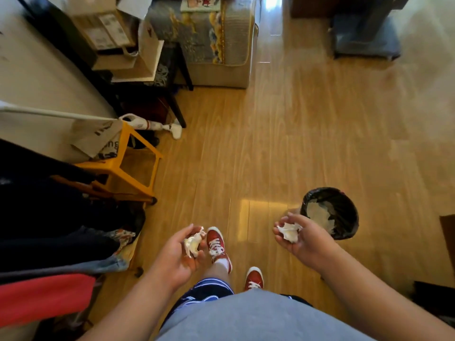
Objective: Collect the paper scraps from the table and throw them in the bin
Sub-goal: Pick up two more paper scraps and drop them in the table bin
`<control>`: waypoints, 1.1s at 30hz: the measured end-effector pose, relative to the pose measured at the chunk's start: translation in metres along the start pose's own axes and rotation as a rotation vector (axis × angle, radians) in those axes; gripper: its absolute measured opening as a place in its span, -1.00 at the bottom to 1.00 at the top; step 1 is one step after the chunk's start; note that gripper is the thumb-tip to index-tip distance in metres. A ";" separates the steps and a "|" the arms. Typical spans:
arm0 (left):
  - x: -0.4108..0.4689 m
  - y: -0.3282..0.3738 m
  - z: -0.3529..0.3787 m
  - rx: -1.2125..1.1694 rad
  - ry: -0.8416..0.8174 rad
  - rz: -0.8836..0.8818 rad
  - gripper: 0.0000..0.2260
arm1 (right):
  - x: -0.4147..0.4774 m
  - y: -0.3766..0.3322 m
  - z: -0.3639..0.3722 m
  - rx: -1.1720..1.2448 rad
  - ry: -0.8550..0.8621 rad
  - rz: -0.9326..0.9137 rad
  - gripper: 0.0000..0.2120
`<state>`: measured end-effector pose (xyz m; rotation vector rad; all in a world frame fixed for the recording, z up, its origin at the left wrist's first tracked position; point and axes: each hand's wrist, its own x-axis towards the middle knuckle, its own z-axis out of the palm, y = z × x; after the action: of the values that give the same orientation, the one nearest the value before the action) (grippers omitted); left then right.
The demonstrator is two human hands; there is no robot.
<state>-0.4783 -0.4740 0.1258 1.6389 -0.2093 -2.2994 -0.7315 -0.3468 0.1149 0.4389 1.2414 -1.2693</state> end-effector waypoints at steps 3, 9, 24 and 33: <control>0.027 0.037 0.007 -0.012 0.010 -0.002 -0.81 | 0.030 -0.037 0.048 -0.027 -0.028 0.007 -0.84; 0.093 0.136 0.043 0.012 0.015 -0.010 -0.78 | 0.089 -0.098 0.124 0.013 -0.004 0.015 -0.84; 0.213 0.264 0.306 0.410 -0.197 -0.111 -0.80 | 0.150 -0.237 0.066 0.393 0.292 -0.034 -0.78; 0.282 0.263 0.500 0.542 -0.214 -0.187 -0.82 | 0.197 -0.374 0.009 0.542 0.357 -0.047 -0.84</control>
<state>-0.9893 -0.8447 0.1179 1.6924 -0.8237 -2.7292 -1.0912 -0.5669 0.0822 1.0692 1.1896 -1.6152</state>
